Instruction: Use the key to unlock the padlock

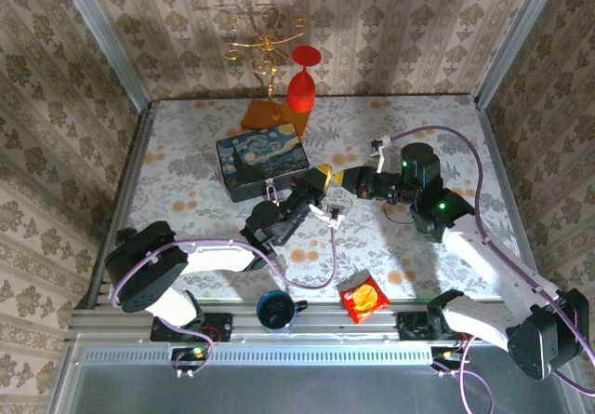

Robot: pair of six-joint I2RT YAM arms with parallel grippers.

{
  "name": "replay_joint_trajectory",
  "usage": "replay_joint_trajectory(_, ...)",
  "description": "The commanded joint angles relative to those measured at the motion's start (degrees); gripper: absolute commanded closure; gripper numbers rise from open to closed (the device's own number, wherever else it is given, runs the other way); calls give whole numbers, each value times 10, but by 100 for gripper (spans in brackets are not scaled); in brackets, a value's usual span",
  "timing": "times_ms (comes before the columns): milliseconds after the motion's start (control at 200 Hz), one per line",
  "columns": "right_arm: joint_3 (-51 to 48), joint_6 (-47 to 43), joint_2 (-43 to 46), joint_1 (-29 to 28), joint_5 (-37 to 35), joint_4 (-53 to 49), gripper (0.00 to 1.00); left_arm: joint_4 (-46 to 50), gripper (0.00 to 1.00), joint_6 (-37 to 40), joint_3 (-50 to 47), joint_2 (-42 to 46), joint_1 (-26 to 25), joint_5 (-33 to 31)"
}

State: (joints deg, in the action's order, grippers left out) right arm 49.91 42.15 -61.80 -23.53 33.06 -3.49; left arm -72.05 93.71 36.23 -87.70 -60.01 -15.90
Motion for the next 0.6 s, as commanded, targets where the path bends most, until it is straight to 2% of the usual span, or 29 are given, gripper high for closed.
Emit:
replay_joint_trajectory(0,16,-7,7,-2,-14,-14,95,-20,100,-7,-5,17,4,-10)
replay_joint_trajectory(105,15,-9,8,-1,-18,-18,100,-20,100,-11,-6,22,6,-15)
replay_joint_trajectory(210,12,-12,9,-1,-22,-22,100,-20,100,-23,-8,32,8,-21)
replay_joint_trajectory(235,11,-13,9,-1,-22,-21,100,-20,91,-29,-9,36,7,-23)
replay_joint_trajectory(330,8,-13,11,0,-22,-17,100,-20,34,-49,-17,51,9,-30)
replay_joint_trajectory(440,2,-13,14,2,-30,-11,100,-19,2,-81,-36,80,6,-62)
replay_joint_trajectory(595,-9,-10,18,7,-45,0,100,-15,0,-173,-74,155,-7,-163)
